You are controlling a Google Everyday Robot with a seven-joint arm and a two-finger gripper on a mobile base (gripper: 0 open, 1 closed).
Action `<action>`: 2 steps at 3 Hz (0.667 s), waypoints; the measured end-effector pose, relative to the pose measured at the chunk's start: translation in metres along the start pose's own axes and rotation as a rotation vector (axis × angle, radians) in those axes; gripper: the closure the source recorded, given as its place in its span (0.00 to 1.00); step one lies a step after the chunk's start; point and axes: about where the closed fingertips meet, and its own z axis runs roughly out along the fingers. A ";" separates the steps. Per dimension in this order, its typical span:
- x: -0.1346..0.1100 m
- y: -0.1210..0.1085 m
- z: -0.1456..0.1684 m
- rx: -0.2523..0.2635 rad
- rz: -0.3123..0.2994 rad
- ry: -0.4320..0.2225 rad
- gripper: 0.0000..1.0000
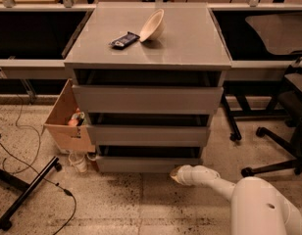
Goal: Close bottom drawer
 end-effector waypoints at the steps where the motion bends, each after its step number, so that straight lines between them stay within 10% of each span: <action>1: -0.002 -0.003 0.006 0.013 0.014 -0.033 0.00; 2: 0.003 -0.001 0.010 0.015 0.033 -0.051 0.00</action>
Offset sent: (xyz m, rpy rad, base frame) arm 0.0087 -0.0072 -0.0198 0.0882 -0.0363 -0.0506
